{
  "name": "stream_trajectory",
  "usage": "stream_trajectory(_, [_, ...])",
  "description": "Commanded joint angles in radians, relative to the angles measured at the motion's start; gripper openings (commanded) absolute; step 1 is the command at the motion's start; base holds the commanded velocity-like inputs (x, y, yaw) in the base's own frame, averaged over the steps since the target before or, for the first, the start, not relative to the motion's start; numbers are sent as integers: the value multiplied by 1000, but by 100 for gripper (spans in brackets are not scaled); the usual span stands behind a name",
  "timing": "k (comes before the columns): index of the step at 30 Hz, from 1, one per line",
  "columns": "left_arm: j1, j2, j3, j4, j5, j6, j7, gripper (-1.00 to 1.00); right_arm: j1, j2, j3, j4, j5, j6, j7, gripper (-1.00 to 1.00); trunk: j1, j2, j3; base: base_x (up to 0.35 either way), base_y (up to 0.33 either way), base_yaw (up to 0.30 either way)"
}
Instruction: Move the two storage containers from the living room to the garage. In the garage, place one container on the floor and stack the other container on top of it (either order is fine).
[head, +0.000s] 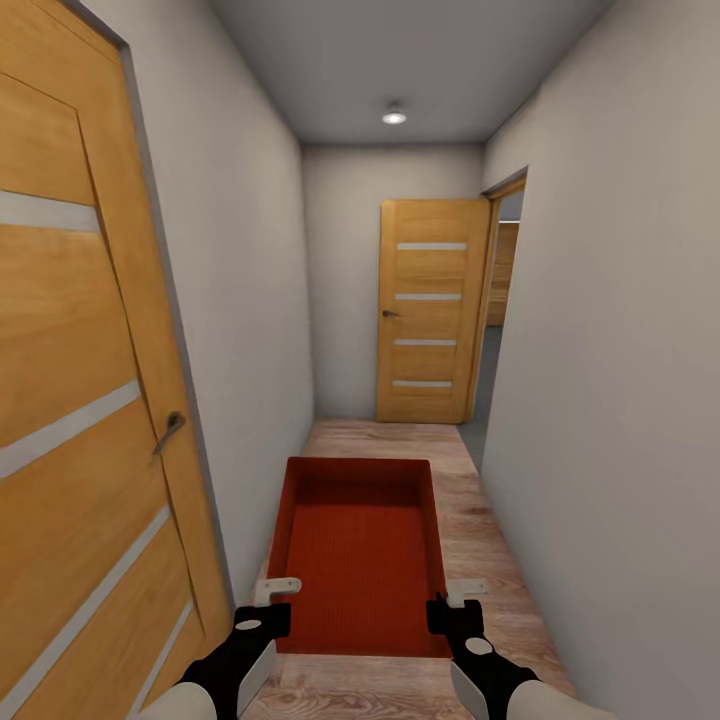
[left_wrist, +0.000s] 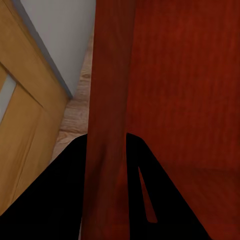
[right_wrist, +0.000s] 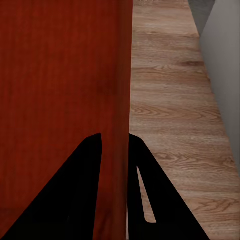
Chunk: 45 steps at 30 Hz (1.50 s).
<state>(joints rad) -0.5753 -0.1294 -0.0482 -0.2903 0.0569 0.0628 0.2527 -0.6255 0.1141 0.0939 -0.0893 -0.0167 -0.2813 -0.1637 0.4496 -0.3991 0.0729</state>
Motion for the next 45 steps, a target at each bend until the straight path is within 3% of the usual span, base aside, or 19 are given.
stream_trajectory(1, [0,-1,21,-6,-22,7,14,-100,0,1,-34,2,0,1,-7,-100,0,-1,0,0,0,0])
stream_trajectory(9, [0,-1,21,-5,-22,8,13,-100,0,1,-34,2,0,1,-7,-100,0,-1,0,84,0,0])
stream_trajectory(45, [0,0,22,-4,-22,9,14,-100,0,1,-33,2,0,0,-8,-100,0,-1,0,317,-78,-33])
